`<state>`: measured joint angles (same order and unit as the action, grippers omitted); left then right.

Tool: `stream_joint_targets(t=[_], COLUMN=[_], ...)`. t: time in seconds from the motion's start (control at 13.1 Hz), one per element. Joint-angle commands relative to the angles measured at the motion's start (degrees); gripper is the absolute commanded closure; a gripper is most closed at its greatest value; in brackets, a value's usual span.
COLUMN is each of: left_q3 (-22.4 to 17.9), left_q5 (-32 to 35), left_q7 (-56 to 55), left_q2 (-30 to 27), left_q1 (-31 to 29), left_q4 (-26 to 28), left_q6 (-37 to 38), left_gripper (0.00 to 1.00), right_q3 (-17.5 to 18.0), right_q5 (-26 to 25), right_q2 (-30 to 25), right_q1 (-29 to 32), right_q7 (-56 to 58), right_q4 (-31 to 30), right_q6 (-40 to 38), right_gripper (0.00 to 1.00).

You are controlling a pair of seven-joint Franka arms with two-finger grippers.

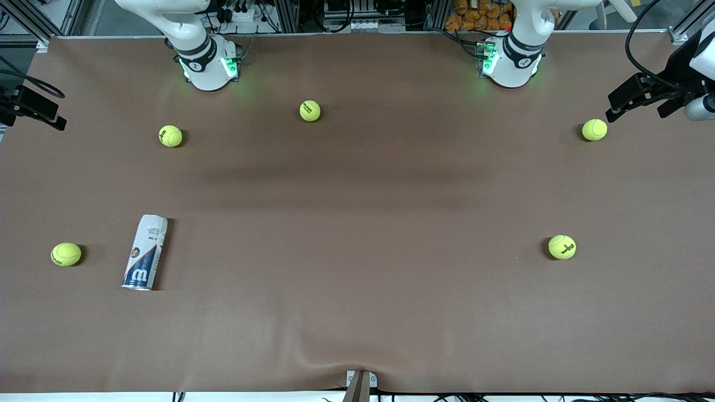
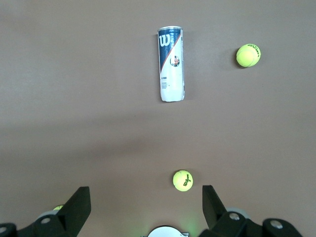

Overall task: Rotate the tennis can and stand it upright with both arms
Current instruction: 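Move the right gripper toward the lying Wilson can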

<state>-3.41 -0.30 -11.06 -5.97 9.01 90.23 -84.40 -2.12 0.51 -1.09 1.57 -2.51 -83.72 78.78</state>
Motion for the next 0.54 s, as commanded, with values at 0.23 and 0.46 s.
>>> stream_joint_targets(t=[0.23, 0.46], left_q3=[0.2, 0.2], left_q5=[1.1, 1.1], left_q7=[1.1, 1.1], left_q2=[0.0, -0.1], left_q1=[0.0, 0.0], left_q4=[-0.8, -0.8], left_q6=[1.4, 1.5], left_gripper=[0.00, 0.00], right_q3=[-0.3, -0.3], right_q5=[-0.7, -1.9], right_q2=[4.1, 8.9], right_q1=[-1.6, -1.7], right_q7=[0.1, 0.1], right_q4=[-0.7, -1.8], right_q6=[1.8, 5.9], right_gripper=[0.00, 0.00])
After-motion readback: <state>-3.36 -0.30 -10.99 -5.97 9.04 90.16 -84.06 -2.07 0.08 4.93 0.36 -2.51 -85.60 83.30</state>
